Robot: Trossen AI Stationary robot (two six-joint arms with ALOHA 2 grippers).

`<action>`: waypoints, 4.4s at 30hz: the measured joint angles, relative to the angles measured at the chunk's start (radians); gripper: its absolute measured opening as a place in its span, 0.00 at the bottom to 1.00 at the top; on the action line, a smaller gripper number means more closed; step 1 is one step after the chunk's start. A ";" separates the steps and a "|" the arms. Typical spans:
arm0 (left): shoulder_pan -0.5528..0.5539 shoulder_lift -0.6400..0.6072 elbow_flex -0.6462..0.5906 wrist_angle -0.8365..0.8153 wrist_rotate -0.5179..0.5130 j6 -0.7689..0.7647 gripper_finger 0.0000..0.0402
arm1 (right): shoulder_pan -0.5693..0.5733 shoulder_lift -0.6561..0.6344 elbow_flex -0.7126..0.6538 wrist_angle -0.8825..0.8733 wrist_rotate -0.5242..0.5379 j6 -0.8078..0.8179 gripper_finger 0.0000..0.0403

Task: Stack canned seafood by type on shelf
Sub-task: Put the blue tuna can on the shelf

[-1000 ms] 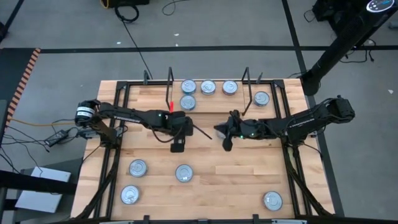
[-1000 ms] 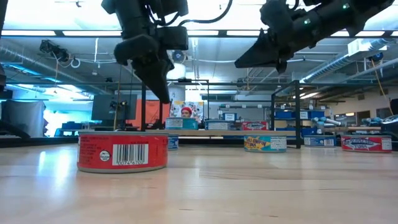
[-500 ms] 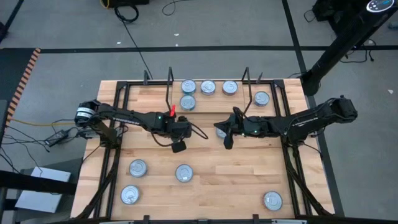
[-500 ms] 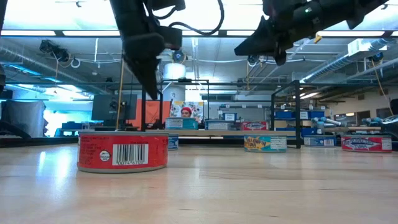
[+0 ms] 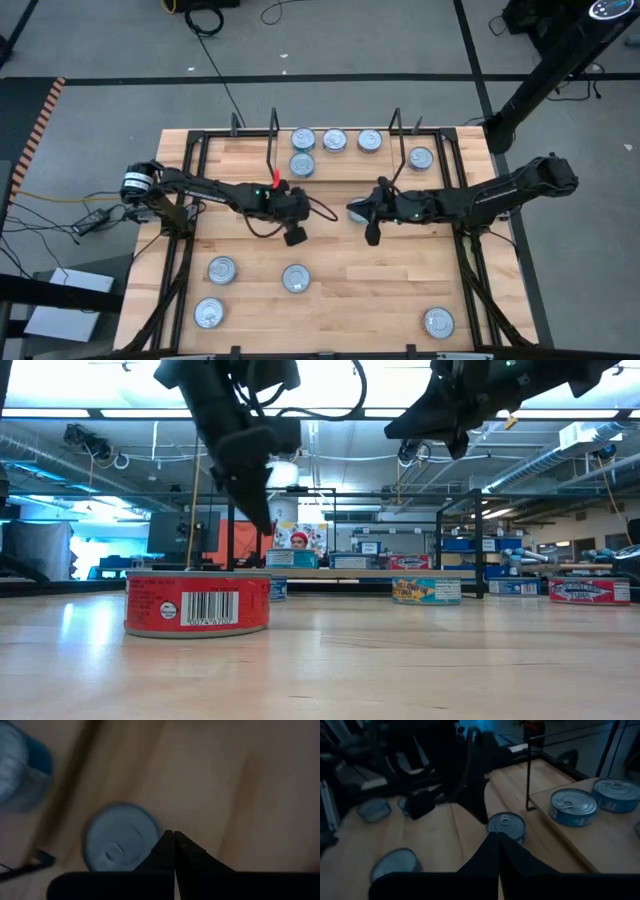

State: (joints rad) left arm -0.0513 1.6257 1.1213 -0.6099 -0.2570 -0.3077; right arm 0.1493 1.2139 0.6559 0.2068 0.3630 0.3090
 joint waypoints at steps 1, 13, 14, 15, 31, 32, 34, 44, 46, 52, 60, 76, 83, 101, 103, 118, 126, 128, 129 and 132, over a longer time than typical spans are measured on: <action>0.000 0.000 0.000 -0.015 0.030 0.016 0.00 | 0.000 -0.001 0.000 0.002 -0.001 0.017 0.01; -0.010 0.000 -0.076 0.058 0.064 0.123 0.00 | 0.002 0.111 0.000 -0.042 0.009 -0.015 0.01; -0.010 0.000 -0.092 0.077 0.053 0.110 0.00 | 0.002 0.123 0.000 -0.030 0.009 -0.021 0.01; -0.010 0.000 -0.107 0.094 0.040 0.092 0.00 | 0.002 0.131 0.000 -0.014 0.009 -0.028 0.01; -0.071 0.000 -0.226 0.459 -0.053 -0.069 0.00 | 0.013 0.142 0.000 0.040 -0.017 -0.071 0.01; -0.080 0.000 -0.227 0.475 -0.080 -0.067 0.00 | 0.013 0.142 0.000 0.048 -0.017 -0.083 0.02; -0.099 0.000 -0.213 0.453 -0.181 -0.066 0.00 | 0.017 0.142 0.000 0.051 -0.017 -0.100 0.02; -0.058 0.000 -0.151 0.139 -0.333 -0.112 0.00 | 0.042 0.138 0.000 0.062 0.029 -0.025 0.02; -0.044 0.000 -0.164 0.123 -0.321 -0.092 0.00 | 0.042 0.138 0.000 0.070 0.039 -0.016 0.02; -0.027 0.000 -0.236 0.254 -0.224 0.026 0.00 | 0.056 0.138 0.000 0.113 0.064 -0.014 0.02; -0.048 -0.003 -0.303 0.349 -0.159 -0.075 0.00 | 0.074 0.138 0.000 0.201 0.054 -0.047 0.02; -0.152 0.013 -0.273 0.750 -0.097 -0.095 0.00 | 0.077 0.139 0.000 0.193 -0.118 0.008 0.02; -0.144 -0.109 -0.304 0.578 -0.107 -0.115 0.00 | 0.107 0.139 0.000 0.174 -0.102 0.082 0.02; -0.132 -0.180 -0.668 0.823 -0.186 -0.290 0.00 | 0.109 0.339 0.061 0.153 -0.036 0.096 0.02; -0.132 -0.174 -0.690 0.893 -0.186 -0.332 0.00 | 0.093 0.349 0.090 0.135 -0.080 0.080 0.02; -0.119 -0.172 -0.543 0.840 -0.316 -0.195 0.00 | -0.010 0.351 0.165 -0.016 -0.175 -0.077 0.02; 0.015 -0.172 -0.538 0.756 -0.111 -0.102 0.00 | 0.035 0.393 0.172 0.056 -0.255 -0.054 0.02; 0.045 -0.172 -0.538 0.770 -0.058 -0.052 0.00 | 0.051 0.443 0.201 0.079 -0.248 -0.040 0.02; 0.058 -0.172 -0.538 0.775 -0.047 -0.030 0.00 | 0.058 0.477 0.226 0.093 -0.232 -0.035 0.02; 0.088 -0.172 -0.538 0.780 -0.013 0.040 0.00 | 0.072 0.591 0.314 0.094 -0.176 -0.044 0.02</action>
State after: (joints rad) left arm 0.0371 1.4532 0.5835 0.1700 -0.2703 -0.2679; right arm 0.2214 1.8044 0.9698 0.3005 0.1866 0.2648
